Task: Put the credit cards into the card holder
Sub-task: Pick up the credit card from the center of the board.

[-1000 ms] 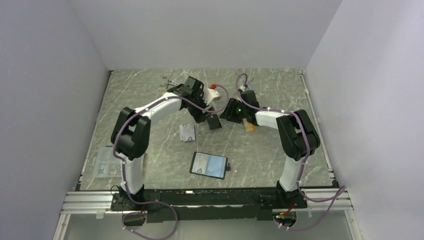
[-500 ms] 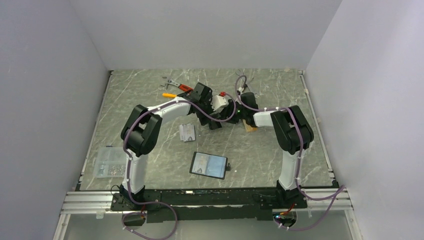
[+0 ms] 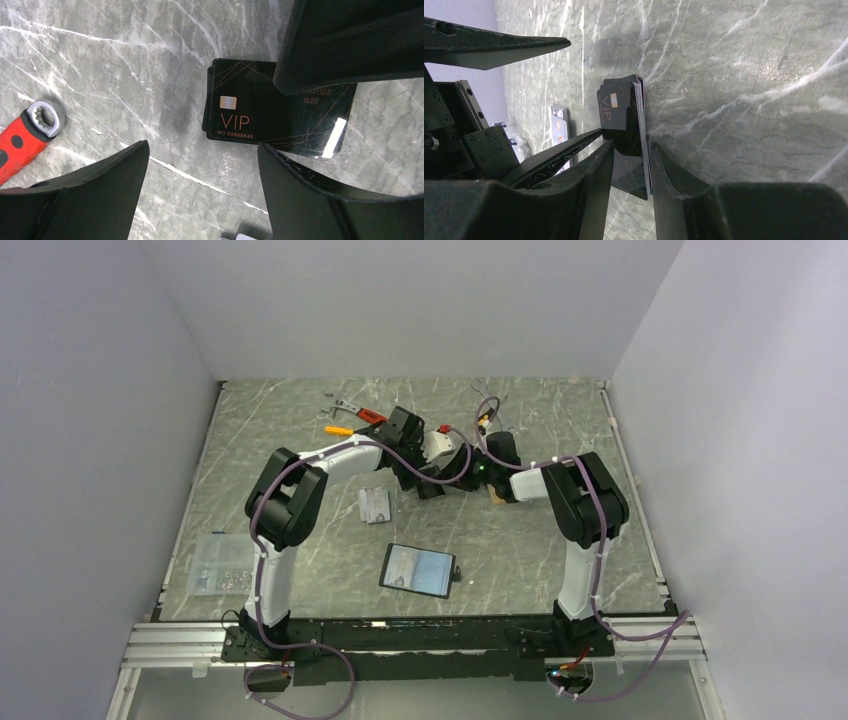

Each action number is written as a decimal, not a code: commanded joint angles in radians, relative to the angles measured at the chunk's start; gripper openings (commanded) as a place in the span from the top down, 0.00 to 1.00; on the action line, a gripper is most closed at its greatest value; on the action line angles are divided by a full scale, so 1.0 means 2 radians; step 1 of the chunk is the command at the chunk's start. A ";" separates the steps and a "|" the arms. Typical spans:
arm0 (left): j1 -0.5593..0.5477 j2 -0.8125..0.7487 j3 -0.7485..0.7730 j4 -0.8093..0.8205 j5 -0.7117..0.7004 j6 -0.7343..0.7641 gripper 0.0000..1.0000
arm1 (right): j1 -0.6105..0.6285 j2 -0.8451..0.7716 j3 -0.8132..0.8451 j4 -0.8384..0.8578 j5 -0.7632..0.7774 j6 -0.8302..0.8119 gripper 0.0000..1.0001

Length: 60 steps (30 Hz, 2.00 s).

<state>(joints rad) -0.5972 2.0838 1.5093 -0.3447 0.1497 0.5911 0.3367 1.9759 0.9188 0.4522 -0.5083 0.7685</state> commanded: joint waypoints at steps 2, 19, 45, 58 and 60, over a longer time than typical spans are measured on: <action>-0.003 -0.008 0.012 0.006 0.006 0.007 0.15 | -0.003 0.008 -0.017 -0.009 0.002 -0.005 0.64; -0.003 -0.032 0.012 -0.005 0.040 0.010 0.15 | -0.004 0.017 -0.022 -0.002 0.000 -0.003 0.67; -0.033 0.051 0.066 -0.027 -0.030 -0.003 0.16 | -0.005 0.005 -0.080 0.062 -0.003 0.036 0.65; -0.016 0.003 0.078 -0.066 0.035 -0.035 0.13 | -0.008 -0.008 -0.105 0.064 0.013 0.036 0.64; -0.010 -0.007 0.074 -0.062 0.036 -0.030 0.12 | -0.009 -0.005 -0.102 0.067 0.011 0.038 0.64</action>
<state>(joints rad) -0.6441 2.1620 1.6566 -0.4267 0.1684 0.5518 0.3252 1.9472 0.7414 0.6834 -0.5331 0.8726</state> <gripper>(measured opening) 0.868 0.356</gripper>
